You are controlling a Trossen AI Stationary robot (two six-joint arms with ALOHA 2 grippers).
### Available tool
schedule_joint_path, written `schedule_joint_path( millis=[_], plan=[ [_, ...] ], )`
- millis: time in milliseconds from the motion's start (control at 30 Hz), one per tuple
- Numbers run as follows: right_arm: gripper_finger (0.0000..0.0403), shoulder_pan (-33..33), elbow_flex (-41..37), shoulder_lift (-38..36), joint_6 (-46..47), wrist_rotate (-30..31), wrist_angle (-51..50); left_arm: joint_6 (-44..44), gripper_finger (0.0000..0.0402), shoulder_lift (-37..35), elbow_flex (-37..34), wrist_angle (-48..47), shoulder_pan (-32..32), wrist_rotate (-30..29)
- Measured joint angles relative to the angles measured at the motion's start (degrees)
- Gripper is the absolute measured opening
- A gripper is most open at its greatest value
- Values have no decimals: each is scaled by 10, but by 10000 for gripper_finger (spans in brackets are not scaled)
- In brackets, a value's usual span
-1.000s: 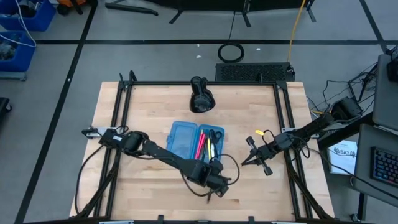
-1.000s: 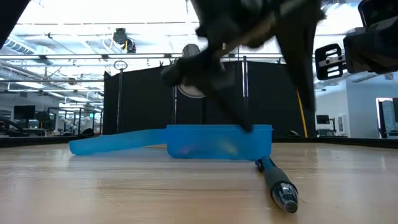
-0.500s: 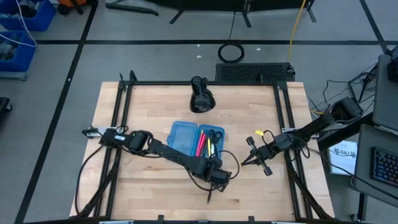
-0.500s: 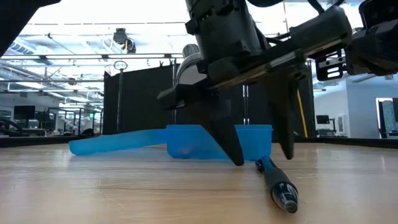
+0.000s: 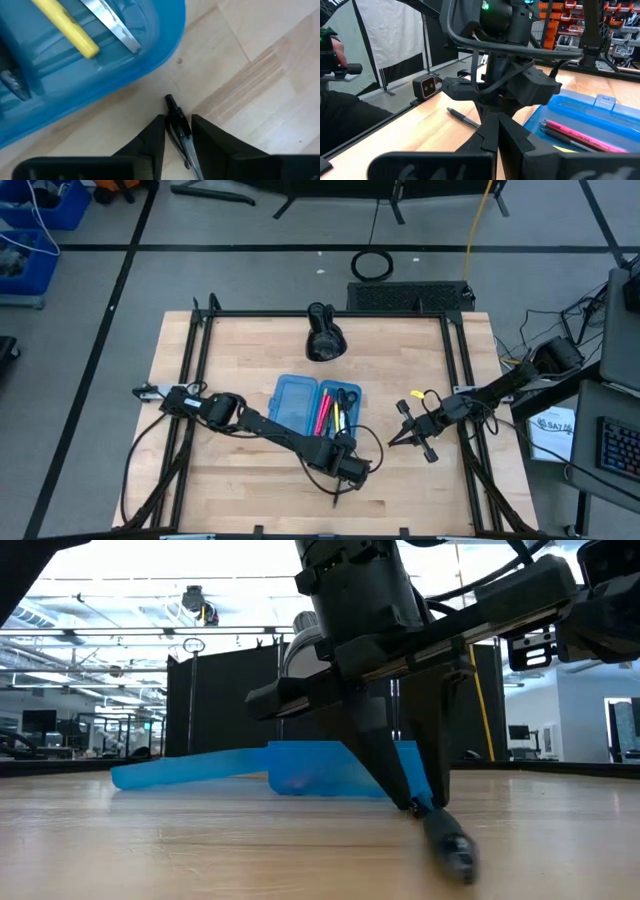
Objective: Pick & place school supplies into a supply box
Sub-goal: Put the black pen into the blue supply box
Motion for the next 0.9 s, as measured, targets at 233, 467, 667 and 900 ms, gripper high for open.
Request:
schedule_joint_path(
  millis=[233, 467, 667, 900],
  plan=[
    [0, 0, 0, 0, 0, 0, 0, 0, 93, 1, 0, 5, -5, 0],
    [0, 0, 0, 0, -1, 0, 0, 11, 84, 2, 0, 8, -11, -10],
    [0, 0, 0, 0, -2, 0, 0, 39, 39, -3, -1, 34, -15, -30],
    [0, 0, 0, 0, -2, 0, 0, 70, 19, -23, -5, 67, -17, -51]
  ],
)
